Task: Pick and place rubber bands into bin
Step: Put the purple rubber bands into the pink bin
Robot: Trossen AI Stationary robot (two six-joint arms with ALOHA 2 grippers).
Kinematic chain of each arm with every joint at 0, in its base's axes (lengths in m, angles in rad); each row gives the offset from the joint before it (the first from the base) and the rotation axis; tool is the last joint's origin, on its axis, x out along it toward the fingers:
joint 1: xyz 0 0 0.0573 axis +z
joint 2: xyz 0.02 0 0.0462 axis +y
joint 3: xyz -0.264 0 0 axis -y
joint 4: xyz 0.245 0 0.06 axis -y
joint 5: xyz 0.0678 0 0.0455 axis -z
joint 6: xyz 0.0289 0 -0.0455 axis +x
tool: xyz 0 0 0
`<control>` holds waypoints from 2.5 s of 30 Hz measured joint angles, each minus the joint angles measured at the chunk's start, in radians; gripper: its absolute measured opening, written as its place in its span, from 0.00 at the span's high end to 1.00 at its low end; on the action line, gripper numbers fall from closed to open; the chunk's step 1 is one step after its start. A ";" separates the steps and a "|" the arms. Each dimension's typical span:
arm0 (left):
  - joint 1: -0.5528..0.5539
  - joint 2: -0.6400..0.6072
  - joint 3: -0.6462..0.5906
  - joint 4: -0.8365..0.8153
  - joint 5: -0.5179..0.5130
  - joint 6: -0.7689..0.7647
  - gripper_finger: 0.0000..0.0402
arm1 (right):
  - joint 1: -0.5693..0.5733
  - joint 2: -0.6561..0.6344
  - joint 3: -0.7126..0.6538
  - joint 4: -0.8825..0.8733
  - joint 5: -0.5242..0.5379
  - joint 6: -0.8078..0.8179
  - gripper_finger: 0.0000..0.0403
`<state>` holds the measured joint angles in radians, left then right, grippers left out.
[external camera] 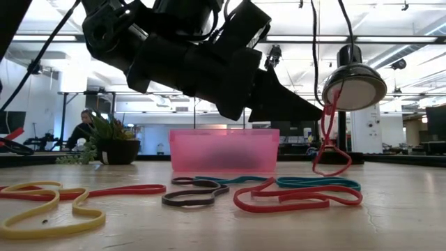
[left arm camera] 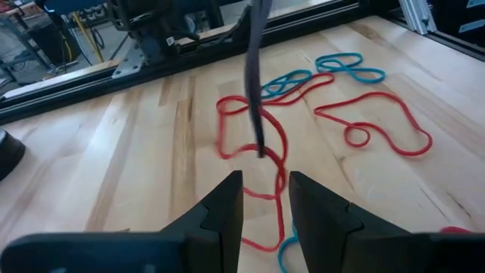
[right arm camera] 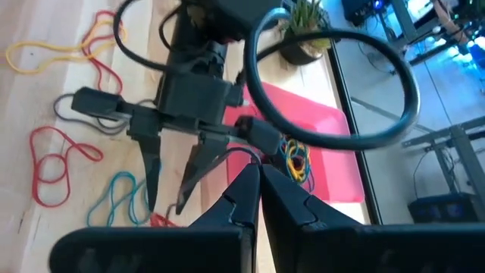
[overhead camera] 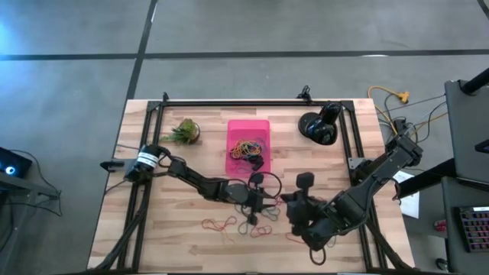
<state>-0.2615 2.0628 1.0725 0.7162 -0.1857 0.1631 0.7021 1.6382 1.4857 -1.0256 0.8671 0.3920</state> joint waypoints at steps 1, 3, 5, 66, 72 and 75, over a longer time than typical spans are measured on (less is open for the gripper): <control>0.000 0.000 0.000 0.000 0.002 0.000 0.77 | 0.000 0.000 0.000 0.012 0.000 -0.013 0.98; 0.000 0.000 0.000 0.000 0.002 0.000 0.77 | 0.000 0.000 0.000 0.035 0.001 -0.043 0.98; 0.000 0.000 0.000 0.000 0.004 0.000 0.77 | 0.000 0.000 0.000 0.051 0.001 -0.063 0.98; -0.159 -0.792 -0.498 -0.640 -0.373 -0.234 1.00 | -0.238 0.000 -0.178 0.213 0.207 -0.255 0.98; -0.172 -0.891 -0.599 -0.580 -0.372 -0.237 1.00 | -0.373 0.000 -0.194 0.465 0.120 -0.475 0.98; -0.173 -0.908 -0.617 -0.572 -0.371 -0.237 1.00 | -0.444 -0.001 -0.201 0.567 0.029 -0.549 0.98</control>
<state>-0.4343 1.1551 0.4550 0.1442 -0.5568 -0.0742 0.2584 1.6377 1.2846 -0.4584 0.8961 -0.1570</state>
